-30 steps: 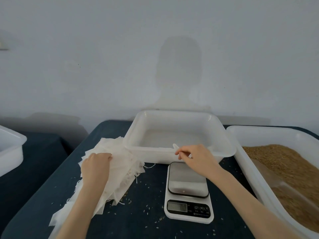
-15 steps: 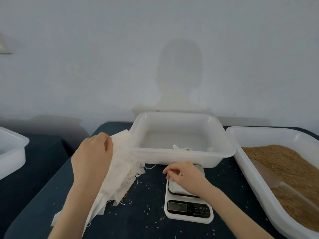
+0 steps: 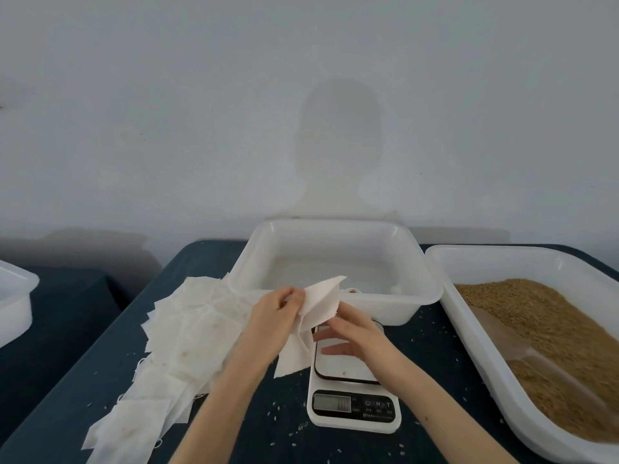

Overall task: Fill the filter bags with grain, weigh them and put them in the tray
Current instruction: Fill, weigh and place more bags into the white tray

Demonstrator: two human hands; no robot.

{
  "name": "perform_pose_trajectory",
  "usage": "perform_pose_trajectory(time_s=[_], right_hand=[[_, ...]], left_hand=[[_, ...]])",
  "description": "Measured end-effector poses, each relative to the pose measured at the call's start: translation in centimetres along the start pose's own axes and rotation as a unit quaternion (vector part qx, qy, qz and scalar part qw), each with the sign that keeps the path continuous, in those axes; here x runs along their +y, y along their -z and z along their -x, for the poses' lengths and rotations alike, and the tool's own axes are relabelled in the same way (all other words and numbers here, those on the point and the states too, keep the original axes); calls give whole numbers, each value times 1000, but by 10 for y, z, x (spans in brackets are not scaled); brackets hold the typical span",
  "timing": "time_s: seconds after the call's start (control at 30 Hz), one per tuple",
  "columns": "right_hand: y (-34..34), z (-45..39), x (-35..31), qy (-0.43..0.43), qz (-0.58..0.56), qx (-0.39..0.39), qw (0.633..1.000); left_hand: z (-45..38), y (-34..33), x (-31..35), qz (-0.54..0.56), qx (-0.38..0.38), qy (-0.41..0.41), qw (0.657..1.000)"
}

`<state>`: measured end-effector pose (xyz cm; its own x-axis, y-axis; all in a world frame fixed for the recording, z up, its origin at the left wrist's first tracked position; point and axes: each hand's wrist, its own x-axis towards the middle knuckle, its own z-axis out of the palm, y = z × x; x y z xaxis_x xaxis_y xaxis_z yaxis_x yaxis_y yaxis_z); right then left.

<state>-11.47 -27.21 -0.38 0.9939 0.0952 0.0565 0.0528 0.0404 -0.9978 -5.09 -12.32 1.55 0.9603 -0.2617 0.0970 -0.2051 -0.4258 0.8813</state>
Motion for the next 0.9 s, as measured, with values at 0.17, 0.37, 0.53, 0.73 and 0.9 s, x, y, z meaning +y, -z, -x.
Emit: perform_pose_trajectory(time_s=[0.17, 0.37, 0.53, 0.73, 0.9], right_hand=[[-3, 5, 10, 35, 93, -41, 994], [-29, -26, 30, 120, 271, 80, 952], [-56, -58, 33, 68, 477, 112, 869], [-122, -83, 41, 148, 574, -47, 804], [-125, -73, 50, 130, 498, -149, 844]], left_hand=[[6, -12, 4, 144, -30, 55, 988], [5, 6, 6, 116, -4, 32, 993], [6, 47, 5, 104, 74, -17, 992], [10, 65, 10, 99, 135, -66, 984], [1, 56, -5, 96, 91, -34, 991]])
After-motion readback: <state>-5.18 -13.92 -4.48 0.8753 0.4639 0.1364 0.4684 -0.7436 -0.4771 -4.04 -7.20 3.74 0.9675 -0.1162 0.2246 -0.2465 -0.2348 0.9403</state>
